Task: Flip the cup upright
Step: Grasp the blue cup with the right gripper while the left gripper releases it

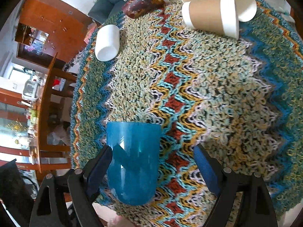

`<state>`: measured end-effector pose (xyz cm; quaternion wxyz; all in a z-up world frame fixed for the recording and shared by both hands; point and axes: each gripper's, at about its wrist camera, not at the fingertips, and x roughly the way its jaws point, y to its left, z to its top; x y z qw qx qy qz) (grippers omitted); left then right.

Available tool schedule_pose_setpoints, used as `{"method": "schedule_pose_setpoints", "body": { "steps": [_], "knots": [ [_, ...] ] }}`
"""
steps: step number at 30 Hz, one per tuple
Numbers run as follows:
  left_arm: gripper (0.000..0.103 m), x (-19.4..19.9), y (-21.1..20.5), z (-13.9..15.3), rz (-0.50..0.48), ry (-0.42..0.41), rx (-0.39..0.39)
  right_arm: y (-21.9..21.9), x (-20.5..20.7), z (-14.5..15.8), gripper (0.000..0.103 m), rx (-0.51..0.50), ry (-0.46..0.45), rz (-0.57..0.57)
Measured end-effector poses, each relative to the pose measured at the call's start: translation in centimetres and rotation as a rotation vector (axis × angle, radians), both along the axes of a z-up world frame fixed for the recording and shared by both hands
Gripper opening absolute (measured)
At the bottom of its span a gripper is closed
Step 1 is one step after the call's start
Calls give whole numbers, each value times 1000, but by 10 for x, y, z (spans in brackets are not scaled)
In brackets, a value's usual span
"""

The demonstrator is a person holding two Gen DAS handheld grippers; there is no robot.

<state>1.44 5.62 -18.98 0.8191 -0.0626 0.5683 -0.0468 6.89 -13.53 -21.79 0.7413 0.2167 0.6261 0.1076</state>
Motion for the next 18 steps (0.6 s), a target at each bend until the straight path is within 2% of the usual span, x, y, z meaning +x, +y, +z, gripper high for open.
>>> {"method": "schedule_pose_setpoints", "body": {
  "steps": [14, 16, 18],
  "knots": [
    [98, 15, 24, -24, 83, 51, 8, 22, 13, -12, 88, 41, 32, 76],
    [98, 16, 24, -25, 86, 55, 7, 25, 16, -15, 85, 65, 49, 96],
    [98, 17, 25, -27, 90, 58, 7, 26, 18, -18, 68, 119, 64, 115]
  ]
}}
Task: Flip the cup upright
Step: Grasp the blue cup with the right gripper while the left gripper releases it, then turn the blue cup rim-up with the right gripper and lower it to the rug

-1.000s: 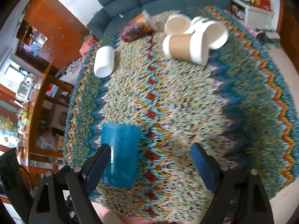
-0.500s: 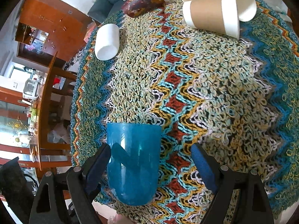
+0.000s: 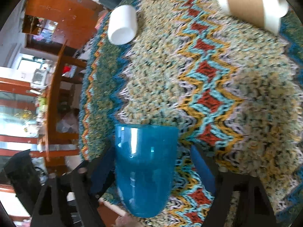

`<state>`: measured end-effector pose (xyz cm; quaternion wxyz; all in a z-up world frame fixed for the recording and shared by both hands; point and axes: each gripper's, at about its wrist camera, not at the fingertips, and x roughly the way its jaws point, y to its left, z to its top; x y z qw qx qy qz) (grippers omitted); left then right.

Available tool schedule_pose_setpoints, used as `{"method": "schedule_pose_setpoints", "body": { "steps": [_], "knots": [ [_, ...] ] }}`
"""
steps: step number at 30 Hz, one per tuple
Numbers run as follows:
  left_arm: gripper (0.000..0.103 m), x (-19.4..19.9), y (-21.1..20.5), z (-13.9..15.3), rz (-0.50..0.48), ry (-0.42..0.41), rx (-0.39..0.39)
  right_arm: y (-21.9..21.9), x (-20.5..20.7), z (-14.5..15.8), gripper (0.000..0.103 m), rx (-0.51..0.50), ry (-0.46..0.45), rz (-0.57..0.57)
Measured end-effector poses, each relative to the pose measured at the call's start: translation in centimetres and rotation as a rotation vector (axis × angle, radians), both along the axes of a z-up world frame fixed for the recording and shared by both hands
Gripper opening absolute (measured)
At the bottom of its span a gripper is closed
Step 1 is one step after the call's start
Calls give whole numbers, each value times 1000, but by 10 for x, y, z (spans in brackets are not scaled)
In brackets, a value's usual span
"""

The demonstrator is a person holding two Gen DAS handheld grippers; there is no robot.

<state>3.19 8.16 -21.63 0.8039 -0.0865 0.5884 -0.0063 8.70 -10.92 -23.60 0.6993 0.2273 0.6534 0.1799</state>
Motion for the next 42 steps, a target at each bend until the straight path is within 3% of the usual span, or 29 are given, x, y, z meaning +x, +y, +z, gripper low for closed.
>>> {"method": "schedule_pose_setpoints", "body": {
  "steps": [1, 8, 11, 14, 16, 22, 26, 31, 38, 40, 41, 42],
  "knots": [
    [98, 0, 0, 0, 2, 0, -1, 1, 1, 0, 65, 40, 11, 16],
    [98, 0, 0, 1, 7, -6, 1, -7, -4, 16, 65, 22, -57, 37],
    [98, -2, -2, 4, 1, -15, 6, -15, -15, 40, 65, -19, -213, 14],
    [98, -4, -6, 10, -6, -33, 17, -22, -34, 71, 64, -139, -454, -6],
    [98, -5, -9, 13, -14, -44, 23, -28, -45, 83, 64, -185, -562, -16],
    [98, -8, -22, 16, -38, -57, 41, -61, -72, 88, 64, -313, -730, -69],
    [98, -9, -35, 16, -62, -59, 63, -78, -85, 75, 64, -382, -798, -114],
    [98, -13, -51, 17, -96, -64, 94, -82, -90, 51, 65, -370, -759, -93],
    [98, -16, -54, 20, -91, -69, 100, -70, -114, 52, 65, -441, -810, -33],
    [98, -16, -56, 20, -97, -70, 104, -67, -114, 53, 70, -454, -801, -17],
    [98, -18, -56, 21, -101, -72, 105, -66, -115, 53, 80, -454, -798, -11],
    [98, -18, -57, 22, -105, -73, 106, -65, -116, 53, 83, -455, -800, -11]
  ]
}}
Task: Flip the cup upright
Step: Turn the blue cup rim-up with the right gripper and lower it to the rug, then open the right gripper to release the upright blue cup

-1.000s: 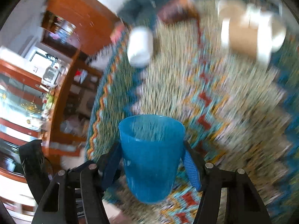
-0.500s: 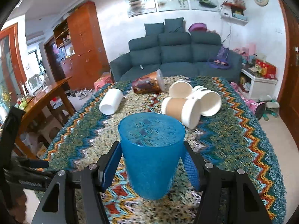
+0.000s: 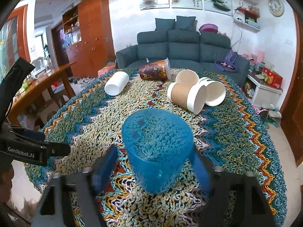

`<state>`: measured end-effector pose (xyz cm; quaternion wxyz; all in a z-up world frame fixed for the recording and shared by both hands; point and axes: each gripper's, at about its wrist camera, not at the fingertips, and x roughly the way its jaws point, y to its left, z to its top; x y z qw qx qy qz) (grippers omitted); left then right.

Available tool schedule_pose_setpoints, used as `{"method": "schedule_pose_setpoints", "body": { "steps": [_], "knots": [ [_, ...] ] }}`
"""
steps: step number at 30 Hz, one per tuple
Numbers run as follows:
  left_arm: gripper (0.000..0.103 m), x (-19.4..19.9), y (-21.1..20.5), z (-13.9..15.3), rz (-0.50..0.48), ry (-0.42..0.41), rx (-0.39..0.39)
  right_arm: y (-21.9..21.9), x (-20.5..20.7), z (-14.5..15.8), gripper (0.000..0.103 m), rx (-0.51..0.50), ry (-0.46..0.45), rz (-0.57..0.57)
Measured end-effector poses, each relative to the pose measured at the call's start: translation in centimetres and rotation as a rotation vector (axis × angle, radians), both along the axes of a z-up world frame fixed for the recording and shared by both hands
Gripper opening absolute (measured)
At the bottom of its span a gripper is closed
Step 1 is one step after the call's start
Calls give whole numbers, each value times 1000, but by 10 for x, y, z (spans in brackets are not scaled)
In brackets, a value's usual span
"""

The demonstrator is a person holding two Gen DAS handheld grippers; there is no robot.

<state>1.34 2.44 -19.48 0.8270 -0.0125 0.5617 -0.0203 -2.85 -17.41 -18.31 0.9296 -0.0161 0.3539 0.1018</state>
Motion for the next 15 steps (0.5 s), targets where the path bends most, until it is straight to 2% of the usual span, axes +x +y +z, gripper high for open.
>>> {"method": "schedule_pose_setpoints", "body": {
  "steps": [5, 10, 15],
  "knots": [
    [98, -1, -1, 2, -2, -8, -3, -1, -7, 7, 83, 31, -37, 11],
    [98, -4, -1, 6, -2, -16, -6, -10, -9, 16, 83, 43, -50, -32],
    [98, -5, -2, 19, -12, -39, 1, -23, -13, 41, 83, 117, -55, -64]
  ]
}}
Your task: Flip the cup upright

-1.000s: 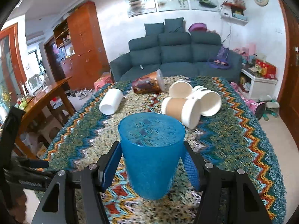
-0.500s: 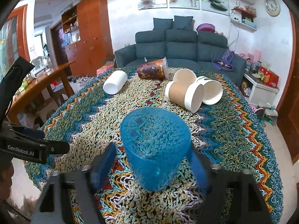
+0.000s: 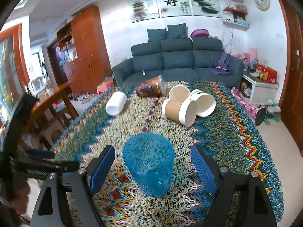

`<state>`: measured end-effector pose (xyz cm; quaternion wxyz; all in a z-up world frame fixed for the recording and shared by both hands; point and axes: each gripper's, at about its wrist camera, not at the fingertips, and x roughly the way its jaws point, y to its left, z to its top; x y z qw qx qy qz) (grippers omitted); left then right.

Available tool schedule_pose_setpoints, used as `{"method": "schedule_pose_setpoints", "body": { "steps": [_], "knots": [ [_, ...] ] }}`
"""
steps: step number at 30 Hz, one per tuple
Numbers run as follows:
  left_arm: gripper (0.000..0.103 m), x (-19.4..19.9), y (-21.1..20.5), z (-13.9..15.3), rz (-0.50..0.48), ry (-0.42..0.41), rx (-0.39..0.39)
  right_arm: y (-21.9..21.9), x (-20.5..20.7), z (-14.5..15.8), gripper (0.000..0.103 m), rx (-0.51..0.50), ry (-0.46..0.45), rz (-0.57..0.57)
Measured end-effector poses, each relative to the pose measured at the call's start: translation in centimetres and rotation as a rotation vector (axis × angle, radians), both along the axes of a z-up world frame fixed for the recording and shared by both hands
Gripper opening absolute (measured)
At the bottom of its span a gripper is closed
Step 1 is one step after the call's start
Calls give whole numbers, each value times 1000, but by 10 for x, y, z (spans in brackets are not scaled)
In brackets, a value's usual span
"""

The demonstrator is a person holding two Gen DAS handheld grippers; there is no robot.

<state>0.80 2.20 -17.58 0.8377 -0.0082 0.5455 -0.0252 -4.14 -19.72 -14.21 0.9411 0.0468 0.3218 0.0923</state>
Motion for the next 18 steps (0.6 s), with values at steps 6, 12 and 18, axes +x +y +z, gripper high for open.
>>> {"method": "schedule_pose_setpoints", "body": {
  "steps": [6, 12, 18],
  "knots": [
    [98, 5, -2, 39, -4, -58, -10, -4, 11, 46, 83, 24, 64, -42],
    [98, 9, -4, 84, 2, -109, -25, -4, 21, 76, 83, 35, 117, -56],
    [98, 11, -10, 114, -1, -142, -8, 1, 28, 105, 83, -52, 156, -83]
  ]
}}
